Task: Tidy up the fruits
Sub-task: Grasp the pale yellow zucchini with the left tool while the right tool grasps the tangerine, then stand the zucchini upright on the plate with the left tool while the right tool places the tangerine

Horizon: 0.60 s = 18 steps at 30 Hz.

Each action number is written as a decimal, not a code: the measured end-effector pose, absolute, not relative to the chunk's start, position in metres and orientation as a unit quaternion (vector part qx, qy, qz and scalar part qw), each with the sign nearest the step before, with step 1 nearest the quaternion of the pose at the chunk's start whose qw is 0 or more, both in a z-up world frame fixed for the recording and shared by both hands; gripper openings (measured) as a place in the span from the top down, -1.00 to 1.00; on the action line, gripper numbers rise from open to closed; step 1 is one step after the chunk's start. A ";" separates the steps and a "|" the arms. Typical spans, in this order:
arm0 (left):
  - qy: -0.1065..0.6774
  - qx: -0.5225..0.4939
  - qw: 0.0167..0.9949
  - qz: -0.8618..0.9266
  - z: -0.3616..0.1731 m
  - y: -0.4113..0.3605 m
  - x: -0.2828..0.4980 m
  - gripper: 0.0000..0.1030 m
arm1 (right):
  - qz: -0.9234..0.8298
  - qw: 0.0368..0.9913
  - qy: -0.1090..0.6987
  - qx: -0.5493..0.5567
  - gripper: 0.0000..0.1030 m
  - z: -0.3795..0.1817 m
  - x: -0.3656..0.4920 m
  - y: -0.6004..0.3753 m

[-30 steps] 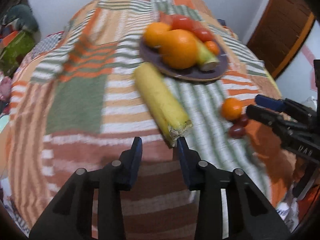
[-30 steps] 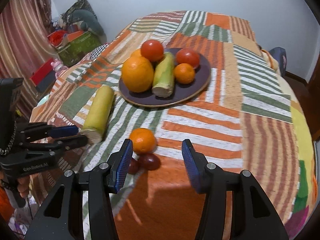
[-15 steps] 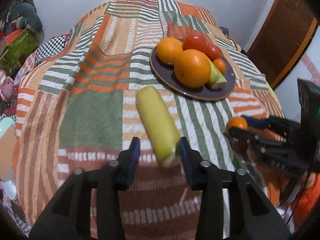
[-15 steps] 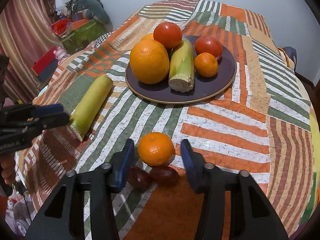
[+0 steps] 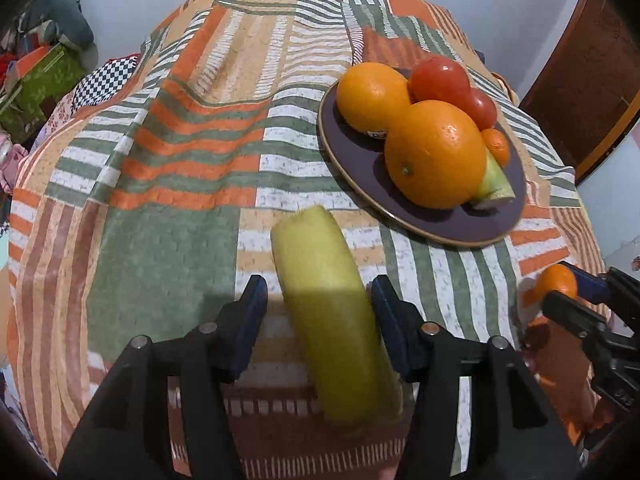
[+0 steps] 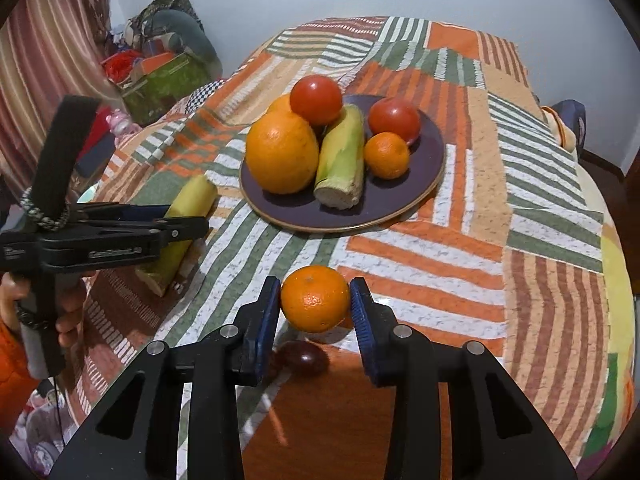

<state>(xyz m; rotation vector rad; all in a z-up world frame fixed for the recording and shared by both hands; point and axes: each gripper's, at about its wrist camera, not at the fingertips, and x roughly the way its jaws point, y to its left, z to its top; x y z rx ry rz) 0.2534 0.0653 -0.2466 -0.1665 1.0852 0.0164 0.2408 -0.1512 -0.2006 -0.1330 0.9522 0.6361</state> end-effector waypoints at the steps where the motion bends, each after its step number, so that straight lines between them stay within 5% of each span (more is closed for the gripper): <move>1: 0.516 -0.084 0.852 0.005 -0.247 0.065 0.254 0.09 | 0.298 0.840 0.450 -0.062 0.36 -0.200 0.242 -0.153; 18: 0.448 -0.047 0.893 -0.008 -0.185 0.056 0.231 0.25 | 0.282 0.855 0.433 -0.048 0.36 -0.186 0.254 -0.170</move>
